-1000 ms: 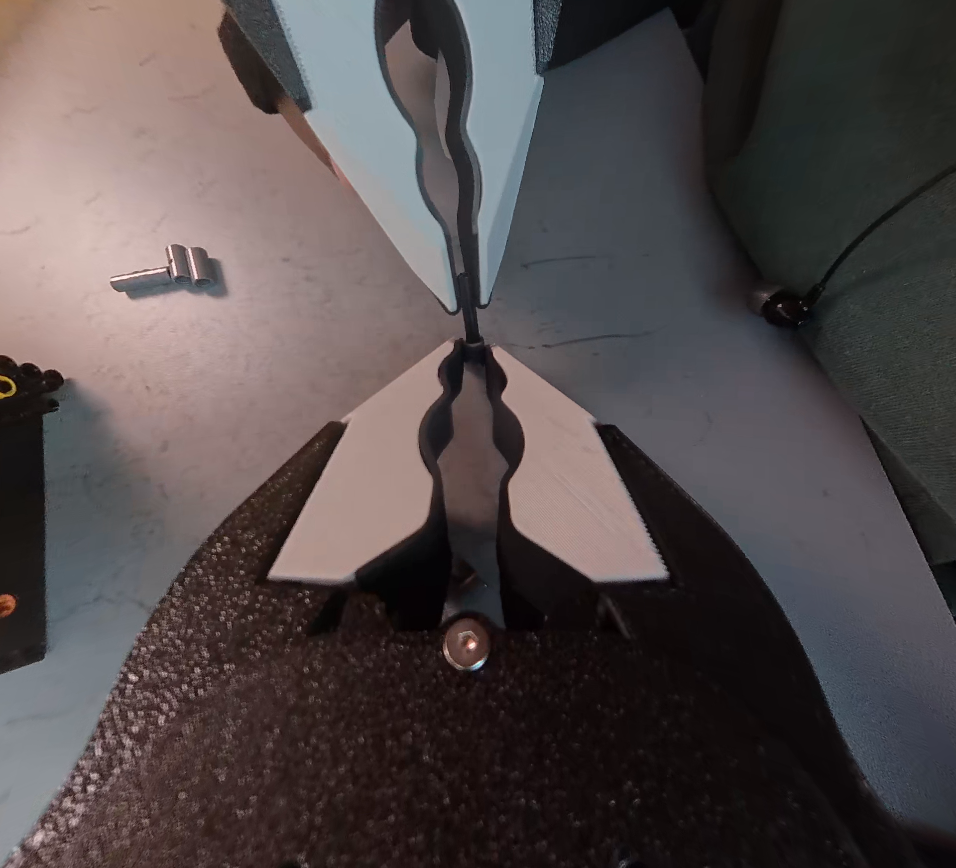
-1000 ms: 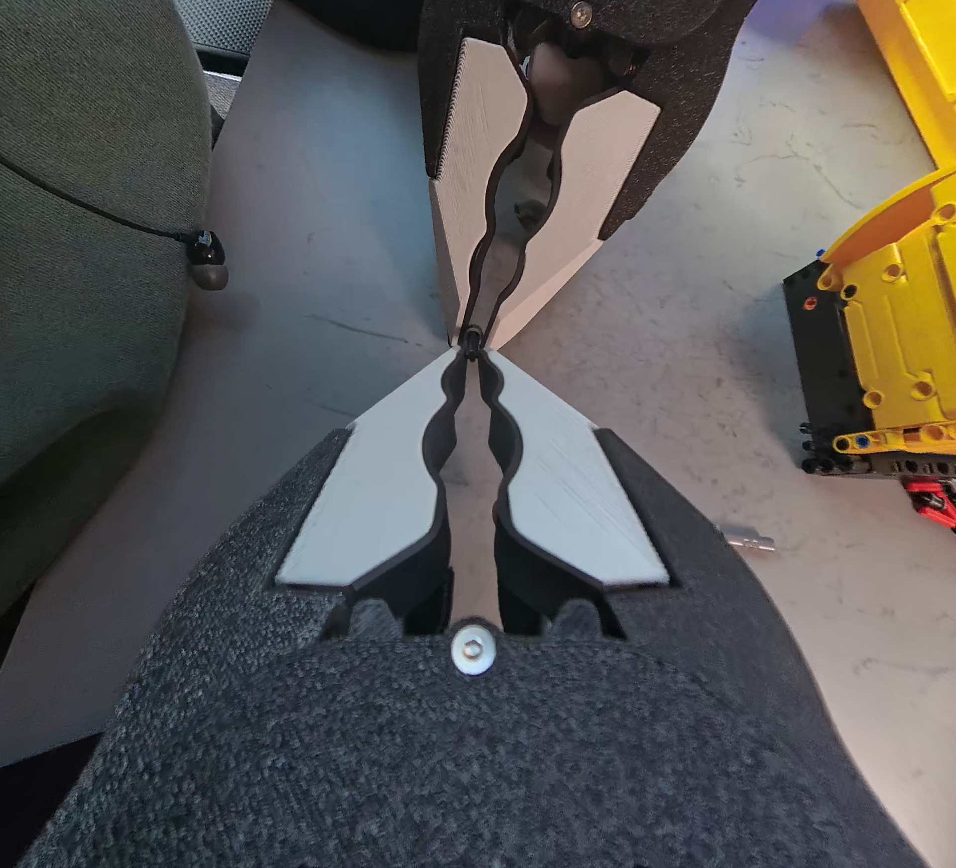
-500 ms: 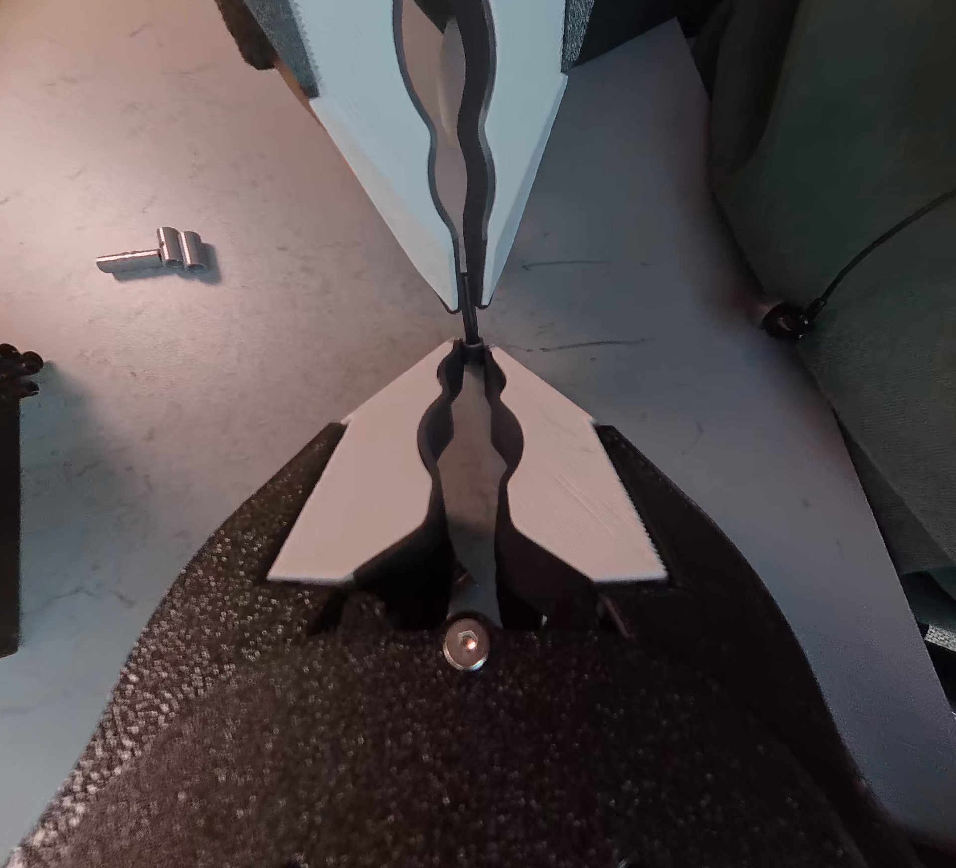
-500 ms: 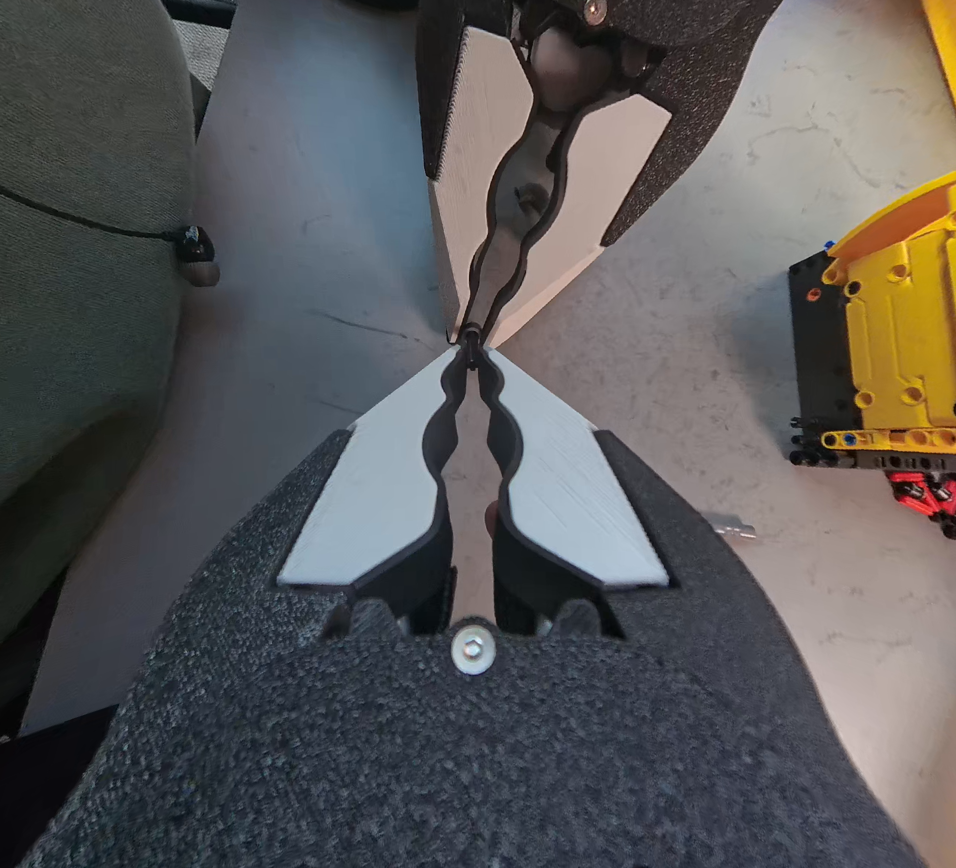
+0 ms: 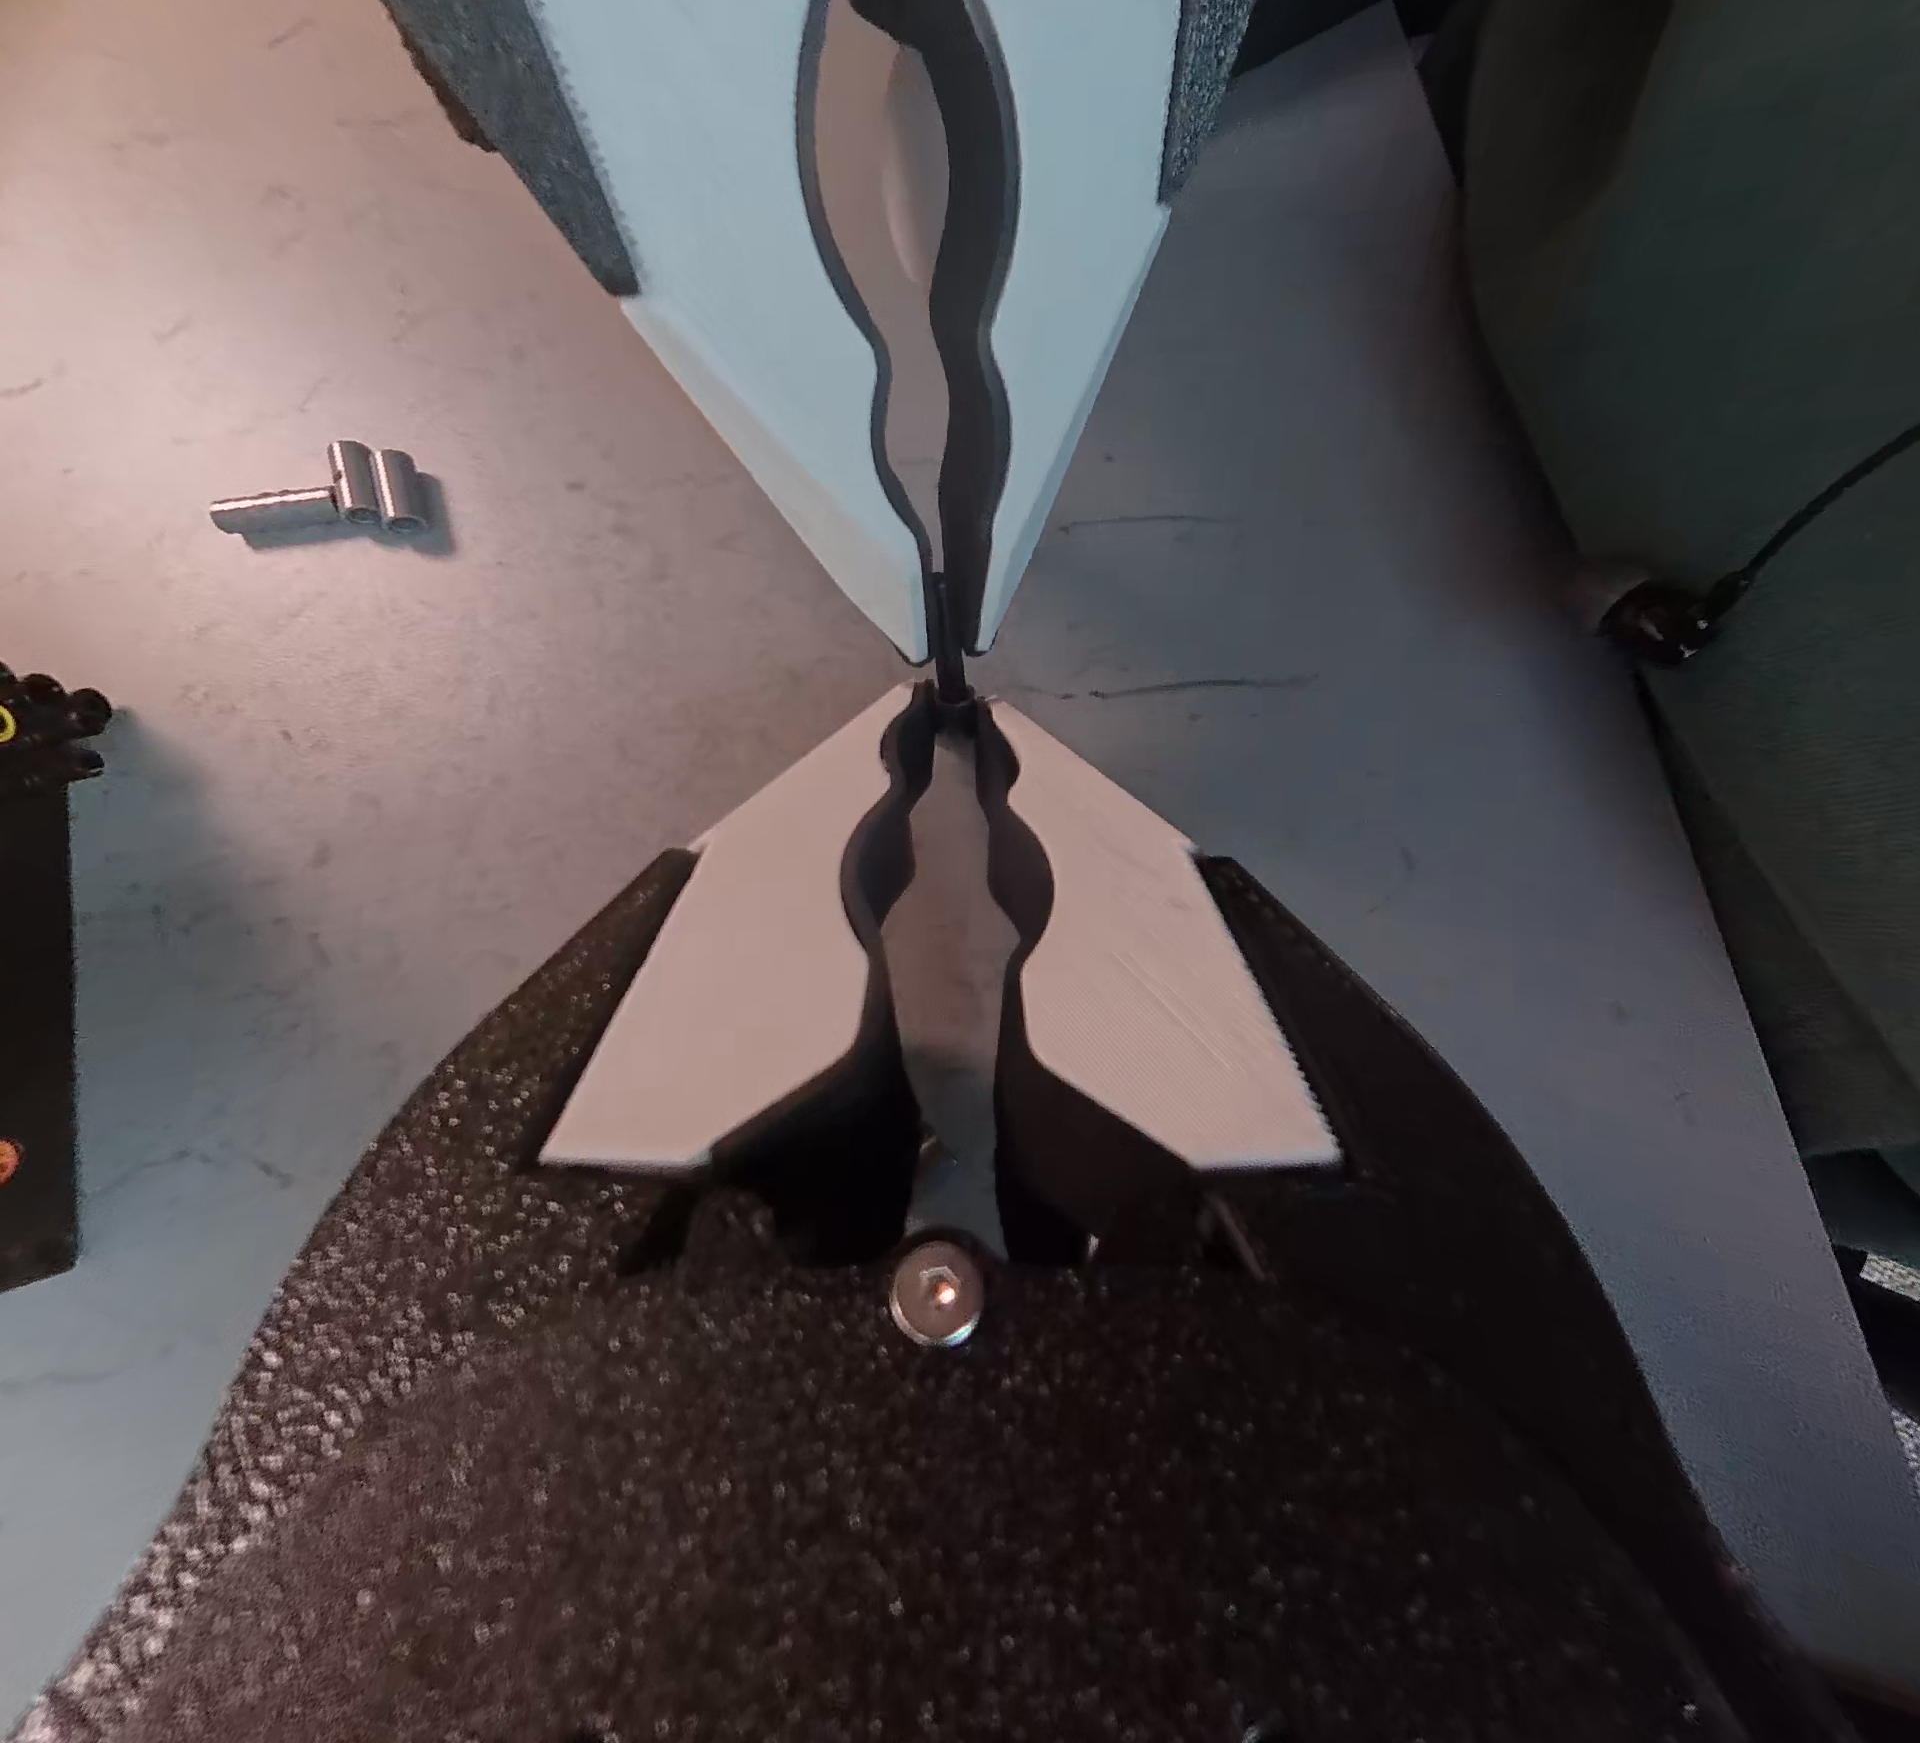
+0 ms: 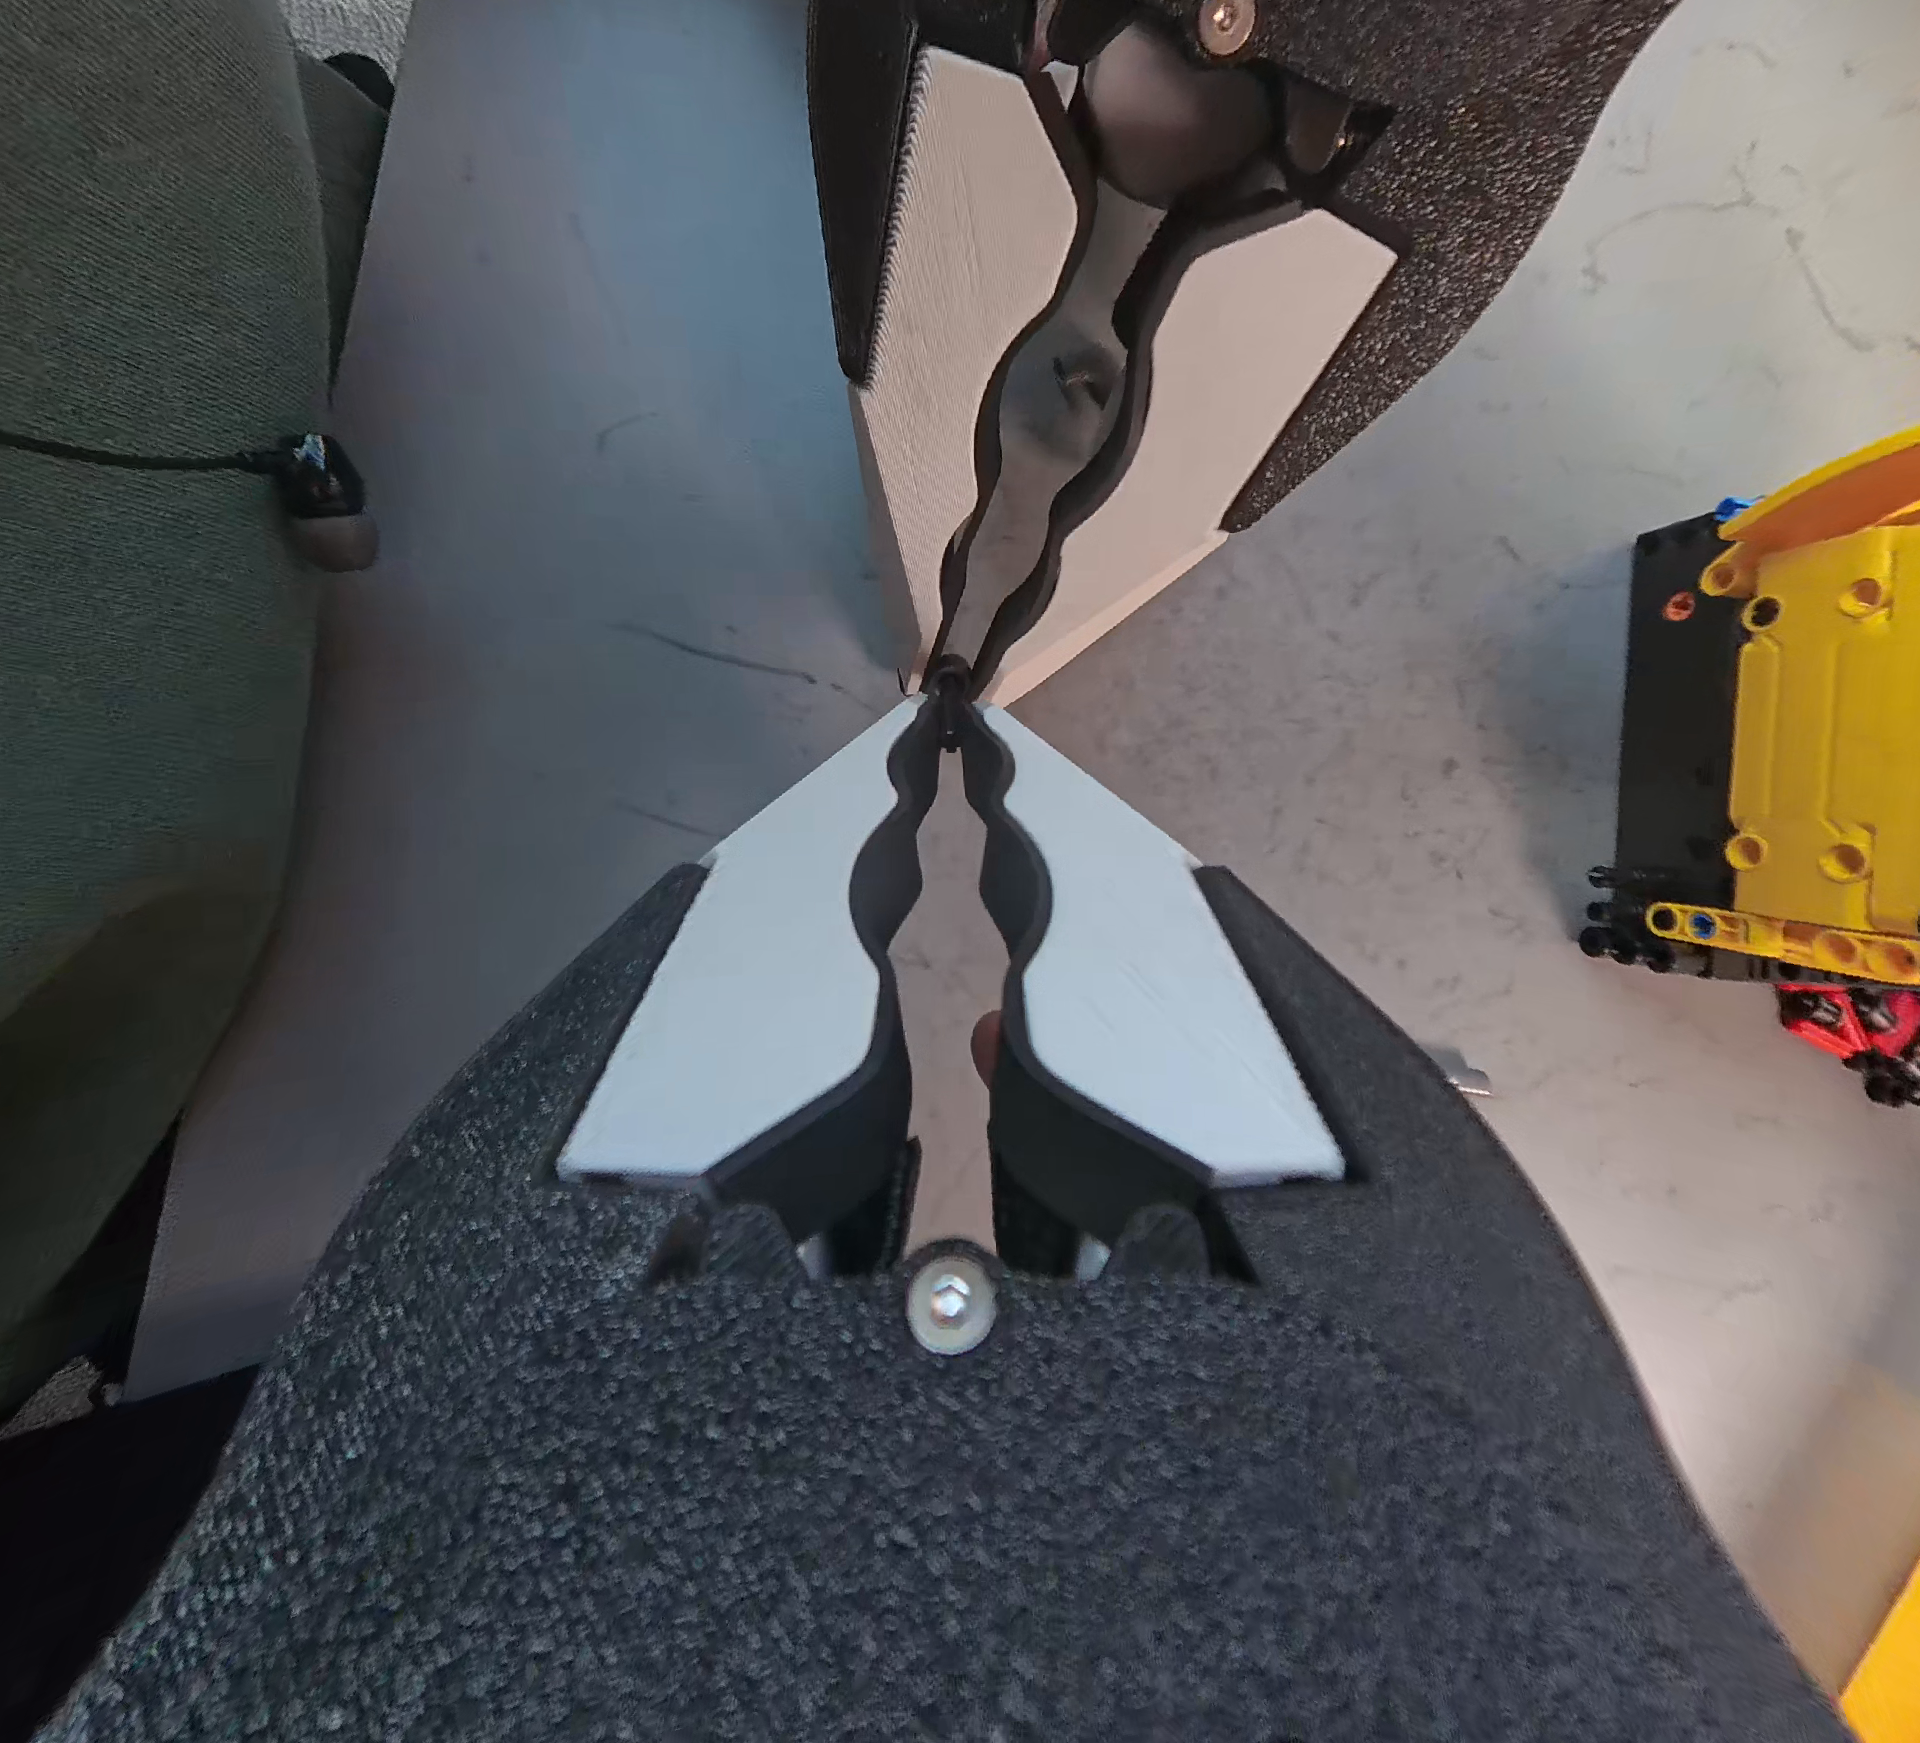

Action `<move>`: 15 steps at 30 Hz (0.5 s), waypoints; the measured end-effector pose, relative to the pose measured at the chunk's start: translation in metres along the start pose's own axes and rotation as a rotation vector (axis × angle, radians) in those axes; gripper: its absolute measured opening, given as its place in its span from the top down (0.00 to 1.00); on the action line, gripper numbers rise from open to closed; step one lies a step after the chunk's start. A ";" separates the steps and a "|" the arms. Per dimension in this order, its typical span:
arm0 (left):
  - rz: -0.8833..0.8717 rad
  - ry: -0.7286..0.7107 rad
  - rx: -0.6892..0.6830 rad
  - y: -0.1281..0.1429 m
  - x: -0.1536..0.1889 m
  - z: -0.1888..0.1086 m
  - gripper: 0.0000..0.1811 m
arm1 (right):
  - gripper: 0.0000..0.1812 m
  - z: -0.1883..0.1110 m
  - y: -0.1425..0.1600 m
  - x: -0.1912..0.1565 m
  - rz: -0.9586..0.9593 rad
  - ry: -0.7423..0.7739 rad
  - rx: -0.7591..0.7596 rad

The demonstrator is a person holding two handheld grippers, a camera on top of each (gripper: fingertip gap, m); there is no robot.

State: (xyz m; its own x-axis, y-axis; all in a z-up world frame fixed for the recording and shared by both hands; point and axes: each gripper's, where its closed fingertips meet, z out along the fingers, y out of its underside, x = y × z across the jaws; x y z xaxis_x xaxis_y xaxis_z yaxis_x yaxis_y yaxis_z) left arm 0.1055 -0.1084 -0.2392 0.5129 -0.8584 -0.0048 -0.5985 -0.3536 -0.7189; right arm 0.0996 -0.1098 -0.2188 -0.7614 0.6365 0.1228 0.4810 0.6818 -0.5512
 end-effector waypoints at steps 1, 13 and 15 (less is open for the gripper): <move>0.003 -0.003 -0.001 0.000 0.000 0.000 0.97 | 0.99 0.000 0.000 0.000 -0.005 0.001 -0.012; 0.064 -0.111 0.071 -0.006 -0.013 -0.015 0.96 | 0.94 -0.020 -0.011 0.017 0.121 0.101 0.268; 0.091 -0.181 0.068 -0.006 -0.022 -0.019 0.96 | 0.93 -0.027 -0.011 0.027 0.170 0.133 0.318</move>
State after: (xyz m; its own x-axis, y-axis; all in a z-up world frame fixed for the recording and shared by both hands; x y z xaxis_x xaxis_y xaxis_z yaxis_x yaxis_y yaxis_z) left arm 0.0861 -0.0941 -0.2220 0.5649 -0.8025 -0.1921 -0.6072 -0.2467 -0.7553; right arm 0.0856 -0.0898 -0.1870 -0.6096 0.7861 0.1022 0.4209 0.4302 -0.7986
